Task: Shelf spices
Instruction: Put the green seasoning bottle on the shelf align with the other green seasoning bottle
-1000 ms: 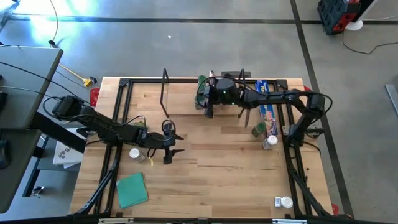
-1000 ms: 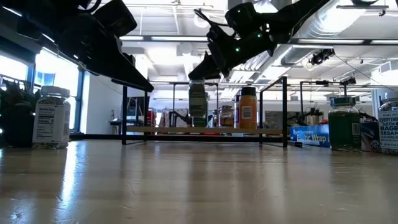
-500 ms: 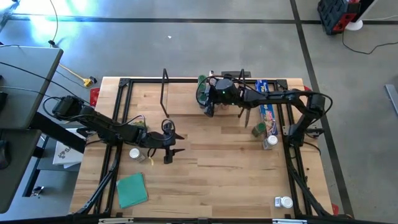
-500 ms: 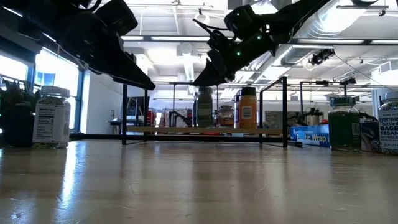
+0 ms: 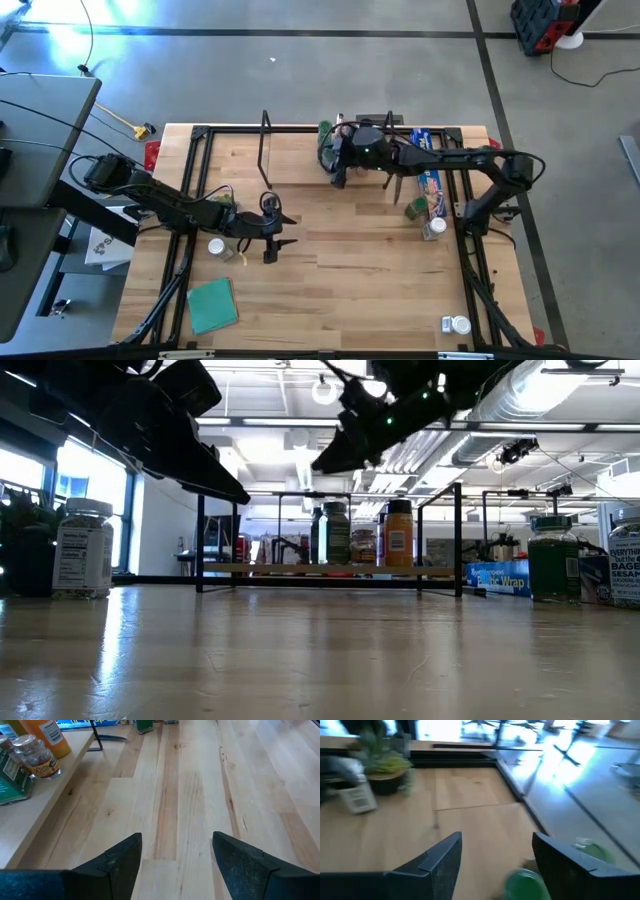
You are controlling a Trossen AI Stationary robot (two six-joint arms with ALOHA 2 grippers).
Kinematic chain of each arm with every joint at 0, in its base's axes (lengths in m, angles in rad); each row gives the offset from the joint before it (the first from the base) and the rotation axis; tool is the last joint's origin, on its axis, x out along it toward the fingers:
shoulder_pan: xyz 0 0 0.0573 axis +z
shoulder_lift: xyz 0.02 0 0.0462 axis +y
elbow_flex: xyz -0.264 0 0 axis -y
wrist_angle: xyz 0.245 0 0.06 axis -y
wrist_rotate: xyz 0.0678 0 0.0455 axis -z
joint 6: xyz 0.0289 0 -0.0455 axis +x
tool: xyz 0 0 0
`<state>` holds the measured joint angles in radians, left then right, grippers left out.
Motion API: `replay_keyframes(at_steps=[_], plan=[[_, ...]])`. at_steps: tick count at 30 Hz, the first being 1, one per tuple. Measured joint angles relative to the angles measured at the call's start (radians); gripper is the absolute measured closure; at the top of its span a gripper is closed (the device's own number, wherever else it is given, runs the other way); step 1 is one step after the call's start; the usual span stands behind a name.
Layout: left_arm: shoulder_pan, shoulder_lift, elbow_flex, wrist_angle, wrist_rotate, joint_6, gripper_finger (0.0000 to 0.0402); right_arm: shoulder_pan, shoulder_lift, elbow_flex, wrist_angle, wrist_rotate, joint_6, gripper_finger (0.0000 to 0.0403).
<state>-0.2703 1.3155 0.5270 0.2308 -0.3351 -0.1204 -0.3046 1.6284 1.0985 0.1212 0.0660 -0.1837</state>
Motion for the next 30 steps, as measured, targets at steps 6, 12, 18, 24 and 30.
replay_keyframes(at_steps=[6,12,18,24,30], plan=[[0.0,0.0,0.0,0.005,0.0,0.002,0.0163,-0.018,-0.053,0.0,-0.139,0.127,0.118,0.0244],[0.0,0.0,0.0,0.008,0.0,0.003,0.0163,-0.04,-0.012,0.0,-0.208,0.146,0.211,0.0346],[0.0,0.0,0.0,0.007,-0.001,0.001,0.0163,-0.041,0.014,0.0,-0.207,0.197,0.262,0.0385],[0.0,0.0,0.0,0.008,-0.001,0.001,0.0163,-0.042,0.014,0.0,-0.215,0.213,0.342,0.0386],[0.0,0.0,0.0,0.015,-0.002,0.001,0.0163,-0.033,0.014,0.0,-0.221,0.209,0.368,0.0386]])
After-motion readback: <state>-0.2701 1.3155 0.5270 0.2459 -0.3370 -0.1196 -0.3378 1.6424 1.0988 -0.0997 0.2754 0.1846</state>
